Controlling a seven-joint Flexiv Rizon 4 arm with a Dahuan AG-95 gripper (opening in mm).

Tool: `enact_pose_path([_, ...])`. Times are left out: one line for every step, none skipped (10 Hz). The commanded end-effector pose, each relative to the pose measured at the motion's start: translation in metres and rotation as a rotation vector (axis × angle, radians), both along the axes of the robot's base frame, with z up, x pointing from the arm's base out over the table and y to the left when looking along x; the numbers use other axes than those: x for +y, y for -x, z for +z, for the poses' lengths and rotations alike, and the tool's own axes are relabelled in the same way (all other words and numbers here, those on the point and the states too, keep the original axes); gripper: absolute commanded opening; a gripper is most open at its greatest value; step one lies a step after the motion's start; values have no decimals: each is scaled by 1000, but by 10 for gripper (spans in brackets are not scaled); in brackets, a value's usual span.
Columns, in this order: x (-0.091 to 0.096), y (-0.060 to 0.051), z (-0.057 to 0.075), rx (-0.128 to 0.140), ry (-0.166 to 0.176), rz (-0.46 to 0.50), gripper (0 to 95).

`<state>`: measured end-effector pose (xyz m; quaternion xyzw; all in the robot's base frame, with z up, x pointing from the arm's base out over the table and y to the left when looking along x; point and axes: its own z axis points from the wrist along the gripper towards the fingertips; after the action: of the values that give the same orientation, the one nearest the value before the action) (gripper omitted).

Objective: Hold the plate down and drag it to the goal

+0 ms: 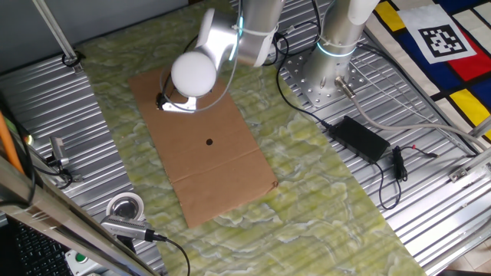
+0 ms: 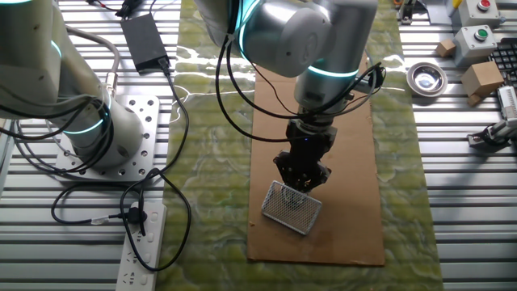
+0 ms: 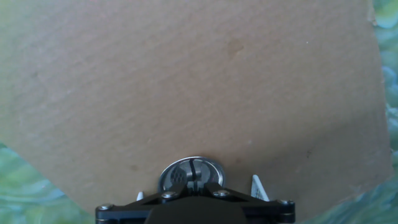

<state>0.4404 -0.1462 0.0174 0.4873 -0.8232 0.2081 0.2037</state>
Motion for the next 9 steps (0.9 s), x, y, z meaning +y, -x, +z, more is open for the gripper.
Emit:
enact_pose_path([0,0,0,14,10,21,0])
enact_pose_path([0,0,0,20,12,29,0])
enact_pose_path([0,0,0,20,12,30,0])
enact_pose_path([0,0,0,21,12,31,0])
enact_pose_path([0,0,0,25,14,37,0])
enact_pose_path([0,0,0,27,17,40,0])
enact_pose_path([0,0,0,27,16,40,0])
enact_pose_path([0,0,0,29,15,43,0])
enact_pose_path([0,-1,1,31,15,45,0])
